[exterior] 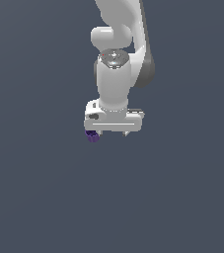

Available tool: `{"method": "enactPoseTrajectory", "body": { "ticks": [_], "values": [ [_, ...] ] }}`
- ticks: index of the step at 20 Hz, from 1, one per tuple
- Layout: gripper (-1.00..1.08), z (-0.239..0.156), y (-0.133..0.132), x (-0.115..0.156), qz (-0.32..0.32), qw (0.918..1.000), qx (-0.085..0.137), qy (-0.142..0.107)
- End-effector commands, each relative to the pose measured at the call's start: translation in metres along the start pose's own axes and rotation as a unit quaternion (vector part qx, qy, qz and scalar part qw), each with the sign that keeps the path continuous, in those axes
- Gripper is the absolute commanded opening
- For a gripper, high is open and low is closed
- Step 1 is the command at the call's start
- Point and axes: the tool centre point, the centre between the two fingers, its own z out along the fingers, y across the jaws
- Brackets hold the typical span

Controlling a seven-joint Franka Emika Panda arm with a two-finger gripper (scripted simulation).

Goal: Pick up the object and move it to a goal position.

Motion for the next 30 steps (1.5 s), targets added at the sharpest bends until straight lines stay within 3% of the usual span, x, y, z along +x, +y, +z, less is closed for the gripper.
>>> {"method": "enactPoseTrajectory", "body": {
  "ticks": [1, 11, 17, 24, 27, 30],
  "values": [
    [0.28, 0.000, 0.000, 0.000, 0.000, 1.0000, 0.000, 0.000],
    [0.28, -0.004, 0.003, 0.000, -0.008, 1.0000, -0.001, 0.000],
    [0.28, 0.006, 0.004, -0.008, -0.029, 0.9992, -0.013, -0.024],
    [0.28, 0.032, 0.007, -0.029, -0.083, 0.9918, -0.043, -0.087],
    [0.28, 0.047, 0.010, -0.042, -0.115, 0.9832, -0.062, -0.127],
    [0.28, 0.061, 0.016, -0.057, -0.151, 0.9694, -0.085, -0.173]
  ]
}}
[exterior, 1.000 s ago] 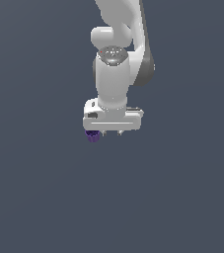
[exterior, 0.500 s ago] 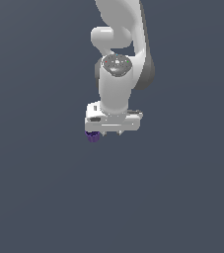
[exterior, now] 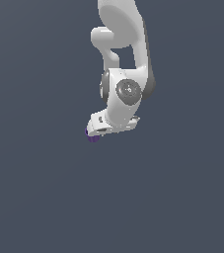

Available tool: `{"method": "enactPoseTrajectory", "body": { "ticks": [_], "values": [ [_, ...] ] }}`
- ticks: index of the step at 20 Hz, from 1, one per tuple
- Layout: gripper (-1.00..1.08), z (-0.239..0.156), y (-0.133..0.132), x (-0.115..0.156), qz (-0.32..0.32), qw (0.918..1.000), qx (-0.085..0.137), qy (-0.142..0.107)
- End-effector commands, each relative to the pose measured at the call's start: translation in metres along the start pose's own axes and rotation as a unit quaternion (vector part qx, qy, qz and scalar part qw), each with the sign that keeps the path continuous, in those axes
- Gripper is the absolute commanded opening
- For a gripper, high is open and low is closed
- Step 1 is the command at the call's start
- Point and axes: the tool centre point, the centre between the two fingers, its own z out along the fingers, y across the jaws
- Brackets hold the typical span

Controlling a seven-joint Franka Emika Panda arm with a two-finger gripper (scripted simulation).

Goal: Pick up the object and move it to a goal position.

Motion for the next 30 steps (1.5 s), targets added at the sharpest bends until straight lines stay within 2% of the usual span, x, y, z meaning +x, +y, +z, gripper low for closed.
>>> {"method": "enactPoseTrajectory", "body": {
  "ticks": [1, 4, 8, 12, 15, 19, 22, 30],
  "values": [
    [0.28, 0.016, 0.000, -0.010, -0.031, 0.9985, -0.019, -0.041],
    [0.28, 0.033, 0.003, -0.022, -0.067, 0.9926, -0.043, -0.092],
    [0.28, 0.050, 0.008, -0.037, -0.108, 0.9795, -0.071, -0.155],
    [0.28, 0.061, 0.013, -0.049, -0.137, 0.9650, -0.093, -0.203],
    [0.28, 0.066, 0.017, -0.055, -0.152, 0.9553, -0.106, -0.230],
    [0.28, 0.069, 0.021, -0.061, -0.165, 0.9457, -0.116, -0.255],
    [0.28, 0.071, 0.022, -0.063, -0.170, 0.9419, -0.120, -0.264],
    [0.28, 0.078, 0.024, -0.067, -0.170, 0.9419, -0.120, -0.264]
  ]
}}
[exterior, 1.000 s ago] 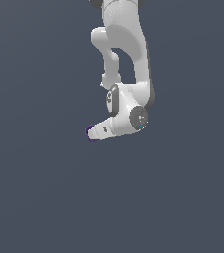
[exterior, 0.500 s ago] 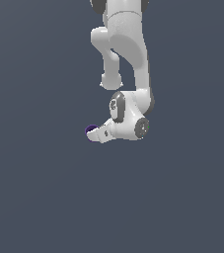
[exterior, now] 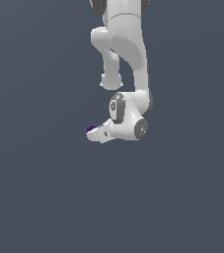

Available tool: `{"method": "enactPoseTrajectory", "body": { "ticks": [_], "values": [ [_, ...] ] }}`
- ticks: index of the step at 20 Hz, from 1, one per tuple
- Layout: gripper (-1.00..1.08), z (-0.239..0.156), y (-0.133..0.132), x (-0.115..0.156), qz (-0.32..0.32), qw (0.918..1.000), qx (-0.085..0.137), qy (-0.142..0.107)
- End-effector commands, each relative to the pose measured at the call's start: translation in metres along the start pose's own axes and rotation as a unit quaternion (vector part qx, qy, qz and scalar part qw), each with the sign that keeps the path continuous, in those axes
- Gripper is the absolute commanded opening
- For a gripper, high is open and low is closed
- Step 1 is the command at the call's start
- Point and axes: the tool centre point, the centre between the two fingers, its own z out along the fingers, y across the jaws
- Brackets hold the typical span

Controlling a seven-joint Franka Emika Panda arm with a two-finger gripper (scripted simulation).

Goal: Pick up the object and move it to a goal position.

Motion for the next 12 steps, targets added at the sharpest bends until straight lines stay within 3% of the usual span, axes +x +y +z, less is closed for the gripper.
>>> {"method": "enactPoseTrajectory", "body": {
  "ticks": [1, 8, 9, 12],
  "values": [
    [0.28, 0.008, 0.000, 0.000, 0.000, 1.0000, 0.000, -0.001],
    [0.28, 0.026, -0.001, -0.001, -0.002, 1.0000, 0.000, -0.002],
    [-1.00, 0.026, -0.001, -0.001, -0.002, 1.0000, 0.000, -0.002],
    [-1.00, 0.026, -0.001, -0.001, -0.002, 1.0000, 0.000, -0.002]
  ]
}}
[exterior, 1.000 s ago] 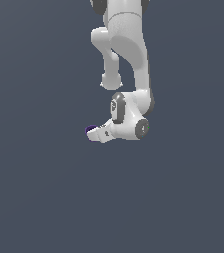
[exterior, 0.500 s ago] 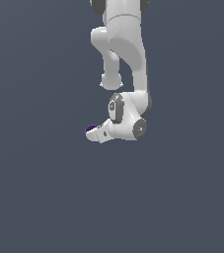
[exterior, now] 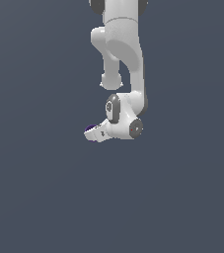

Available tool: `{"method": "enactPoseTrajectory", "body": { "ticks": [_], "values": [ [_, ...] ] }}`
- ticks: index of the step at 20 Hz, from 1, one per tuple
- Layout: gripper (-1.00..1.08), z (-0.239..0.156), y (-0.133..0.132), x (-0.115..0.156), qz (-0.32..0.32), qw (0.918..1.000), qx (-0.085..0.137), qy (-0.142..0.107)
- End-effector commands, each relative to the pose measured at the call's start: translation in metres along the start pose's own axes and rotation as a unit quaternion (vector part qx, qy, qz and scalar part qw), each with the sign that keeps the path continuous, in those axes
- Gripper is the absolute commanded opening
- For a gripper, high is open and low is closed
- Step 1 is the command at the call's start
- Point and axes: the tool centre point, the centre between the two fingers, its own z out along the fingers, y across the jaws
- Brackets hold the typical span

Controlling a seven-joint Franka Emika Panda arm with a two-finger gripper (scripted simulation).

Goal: Pick up the object and move it to a goal position.

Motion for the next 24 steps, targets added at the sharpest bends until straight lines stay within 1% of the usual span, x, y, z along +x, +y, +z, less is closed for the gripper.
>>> {"method": "enactPoseTrajectory", "body": {
  "ticks": [1, 9, 13, 18, 24],
  "values": [
    [-1.00, 0.001, 0.000, 0.000, 0.000, 1.0000, 0.000, 0.000],
    [-1.00, -0.001, 0.000, -0.001, 0.000, 1.0000, 0.000, 0.000],
    [-1.00, -0.009, 0.000, -0.008, 0.000, 1.0000, 0.000, 0.000],
    [-1.00, -0.031, -0.001, -0.027, 0.000, 1.0000, 0.000, 0.000],
    [-1.00, -0.074, -0.003, -0.065, 0.000, 1.0000, 0.000, 0.000]
  ]
}}
